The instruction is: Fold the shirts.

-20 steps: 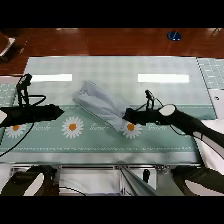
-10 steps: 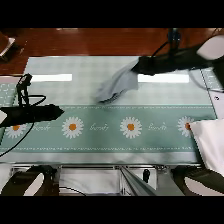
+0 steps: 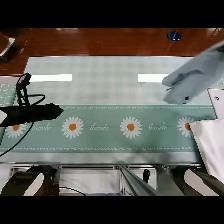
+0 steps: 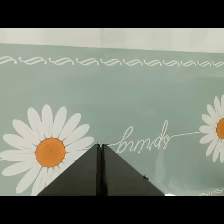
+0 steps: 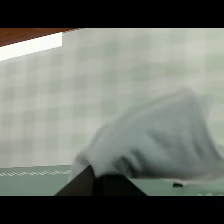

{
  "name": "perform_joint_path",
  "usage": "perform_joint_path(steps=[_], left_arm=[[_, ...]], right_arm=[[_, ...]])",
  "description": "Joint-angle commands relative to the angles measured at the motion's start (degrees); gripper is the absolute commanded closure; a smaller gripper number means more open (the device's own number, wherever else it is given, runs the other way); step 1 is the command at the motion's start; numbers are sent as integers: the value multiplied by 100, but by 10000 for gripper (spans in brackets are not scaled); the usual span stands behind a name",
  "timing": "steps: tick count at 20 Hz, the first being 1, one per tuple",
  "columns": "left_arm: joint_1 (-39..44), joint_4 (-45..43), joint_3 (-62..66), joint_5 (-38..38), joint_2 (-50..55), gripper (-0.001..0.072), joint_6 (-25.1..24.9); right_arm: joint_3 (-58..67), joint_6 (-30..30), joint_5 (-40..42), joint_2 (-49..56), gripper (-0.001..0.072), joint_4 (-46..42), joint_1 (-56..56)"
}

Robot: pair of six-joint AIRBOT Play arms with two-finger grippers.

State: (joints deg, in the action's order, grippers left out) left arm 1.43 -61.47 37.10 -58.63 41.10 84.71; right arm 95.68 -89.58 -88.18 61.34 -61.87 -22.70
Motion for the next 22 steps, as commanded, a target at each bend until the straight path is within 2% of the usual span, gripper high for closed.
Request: perform_joint_path(steps=[1, 3, 6, 8, 11, 12, 16, 18, 22], left_arm=[[2, 20, -2, 238, 4, 688, -2], [4, 35, -4, 564, 4, 688, 0], [2, 236, -2, 1086, 24, 688, 0], [4, 369, -2, 1180, 68, 688, 0], [15, 413, -20, 1217, 155, 688, -2], [15, 413, -33, 1220, 181, 688, -2], [15, 413, -72, 1217, 350, 688, -4], [15, 411, -85, 1213, 466, 688, -9], [-129, 409, 44, 1650, 680, 688, -413]], right_arm=[[57, -94, -1266, -157, 686, -15, -1587], [57, -120, -1812, -157, 685, -192, -2214], [28, -232, -1825, -363, 685, -608, -2756], [-269, -210, -1829, -651, 686, -1432, -2844], [-1239, -214, -1825, -1287, 685, -3641, -2881], [-1604, -310, -1821, -1502, 685, -4131, -2988], [-3080, -332, -1812, -2114, 668, -4452, -3364], [-3735, -531, -1812, -2197, 297, -4605, -3362], [-3657, -573, -1460, -1969, 303, -4485, -3359]])
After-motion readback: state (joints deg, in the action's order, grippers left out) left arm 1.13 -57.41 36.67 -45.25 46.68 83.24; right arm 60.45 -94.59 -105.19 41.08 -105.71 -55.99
